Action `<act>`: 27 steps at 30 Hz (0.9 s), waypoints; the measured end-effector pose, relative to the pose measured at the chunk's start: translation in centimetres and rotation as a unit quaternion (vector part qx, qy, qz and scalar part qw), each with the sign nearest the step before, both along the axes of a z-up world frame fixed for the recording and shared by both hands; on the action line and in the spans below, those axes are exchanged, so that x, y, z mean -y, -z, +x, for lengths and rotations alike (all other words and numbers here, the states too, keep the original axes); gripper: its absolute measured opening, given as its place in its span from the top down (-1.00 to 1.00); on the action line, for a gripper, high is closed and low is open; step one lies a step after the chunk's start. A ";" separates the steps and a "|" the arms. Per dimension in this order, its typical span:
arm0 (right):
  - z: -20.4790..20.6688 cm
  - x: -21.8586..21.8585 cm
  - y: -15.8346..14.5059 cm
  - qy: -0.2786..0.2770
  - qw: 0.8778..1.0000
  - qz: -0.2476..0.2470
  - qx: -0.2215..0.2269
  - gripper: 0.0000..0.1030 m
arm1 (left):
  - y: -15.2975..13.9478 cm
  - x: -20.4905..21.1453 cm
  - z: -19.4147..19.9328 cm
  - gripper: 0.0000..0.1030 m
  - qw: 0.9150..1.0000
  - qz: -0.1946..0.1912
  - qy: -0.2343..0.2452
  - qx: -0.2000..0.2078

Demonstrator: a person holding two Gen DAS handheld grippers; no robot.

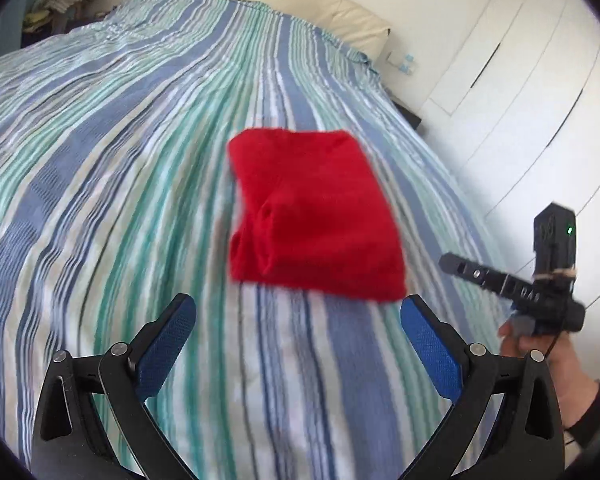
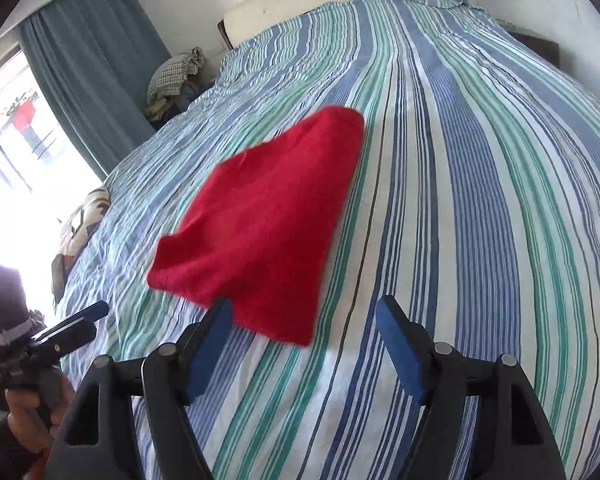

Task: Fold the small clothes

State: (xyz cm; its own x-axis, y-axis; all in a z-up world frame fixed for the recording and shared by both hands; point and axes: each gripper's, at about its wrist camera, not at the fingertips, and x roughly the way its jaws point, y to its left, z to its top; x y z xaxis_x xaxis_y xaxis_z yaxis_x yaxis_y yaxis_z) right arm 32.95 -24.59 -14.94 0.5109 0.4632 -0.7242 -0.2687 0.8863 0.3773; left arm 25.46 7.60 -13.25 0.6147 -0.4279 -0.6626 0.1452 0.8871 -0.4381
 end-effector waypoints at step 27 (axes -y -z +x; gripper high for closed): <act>6.9 -8.0 -9.5 -0.031 0.993 0.013 0.116 0.41 | -8.1 1.0 10.5 0.55 0.999 -0.019 0.043 0.028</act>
State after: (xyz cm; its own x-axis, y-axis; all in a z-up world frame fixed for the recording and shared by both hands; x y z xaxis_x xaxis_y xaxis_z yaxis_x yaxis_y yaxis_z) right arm 39.89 -16.63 -5.40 0.6333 0.5152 -0.5775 -0.4045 0.8565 0.3206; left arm 36.01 6.57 -5.14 0.6099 -0.5045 -0.6111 0.2450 0.8534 -0.4600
